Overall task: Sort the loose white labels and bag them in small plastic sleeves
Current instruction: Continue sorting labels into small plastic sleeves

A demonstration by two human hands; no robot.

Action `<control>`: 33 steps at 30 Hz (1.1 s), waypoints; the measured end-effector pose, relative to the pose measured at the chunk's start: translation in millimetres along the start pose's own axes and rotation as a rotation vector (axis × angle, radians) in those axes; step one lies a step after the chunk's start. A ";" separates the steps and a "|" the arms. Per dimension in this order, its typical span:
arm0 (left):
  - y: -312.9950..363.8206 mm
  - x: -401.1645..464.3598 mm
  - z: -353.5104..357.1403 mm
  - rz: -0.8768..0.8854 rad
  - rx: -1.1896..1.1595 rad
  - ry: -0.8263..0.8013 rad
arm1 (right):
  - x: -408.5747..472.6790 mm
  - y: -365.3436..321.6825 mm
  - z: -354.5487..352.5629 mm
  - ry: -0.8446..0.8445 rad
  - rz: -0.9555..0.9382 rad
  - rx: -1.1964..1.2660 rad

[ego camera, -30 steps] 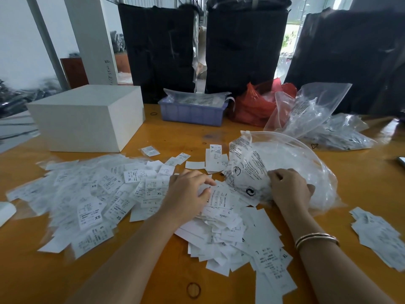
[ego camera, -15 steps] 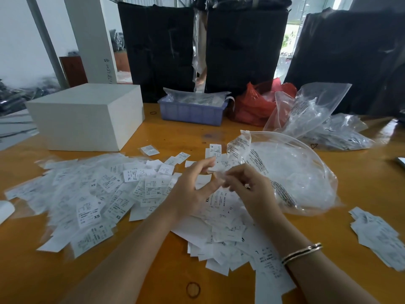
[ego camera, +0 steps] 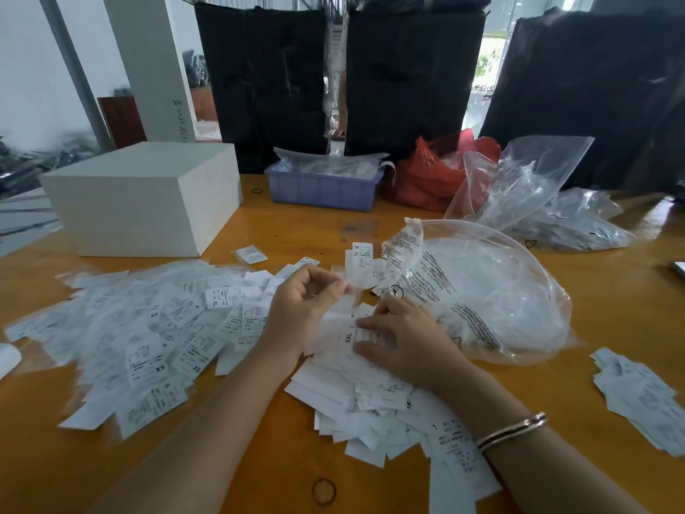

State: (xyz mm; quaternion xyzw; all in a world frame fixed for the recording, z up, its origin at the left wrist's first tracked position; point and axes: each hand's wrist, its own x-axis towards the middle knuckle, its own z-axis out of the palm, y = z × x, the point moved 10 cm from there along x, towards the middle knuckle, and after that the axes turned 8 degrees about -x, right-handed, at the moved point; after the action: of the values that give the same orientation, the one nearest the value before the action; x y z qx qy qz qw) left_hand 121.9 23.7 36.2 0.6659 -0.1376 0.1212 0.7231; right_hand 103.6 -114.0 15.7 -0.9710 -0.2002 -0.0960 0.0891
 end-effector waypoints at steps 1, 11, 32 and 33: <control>0.6 0.0 -2.2 -0.003 -0.006 0.021 | 0.5 -0.3 1.4 -0.011 -0.004 -0.009; 12.2 -2.1 2.3 0.091 0.120 0.000 | -7.7 16.1 -17.4 0.137 0.176 0.725; 20.6 -8.2 24.7 0.222 0.297 -0.162 | -23.1 41.4 -27.8 0.509 0.360 1.372; 20.4 -8.1 25.1 0.218 0.294 -0.163 | -22.8 41.1 -28.4 0.506 0.353 1.367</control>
State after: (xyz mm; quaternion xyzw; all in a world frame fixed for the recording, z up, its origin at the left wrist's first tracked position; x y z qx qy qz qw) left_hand 106.1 0.5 54.1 0.7530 -0.2481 0.1632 0.5872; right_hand 95.4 -165.7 32.5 -0.6653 -0.0297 -0.1547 0.7297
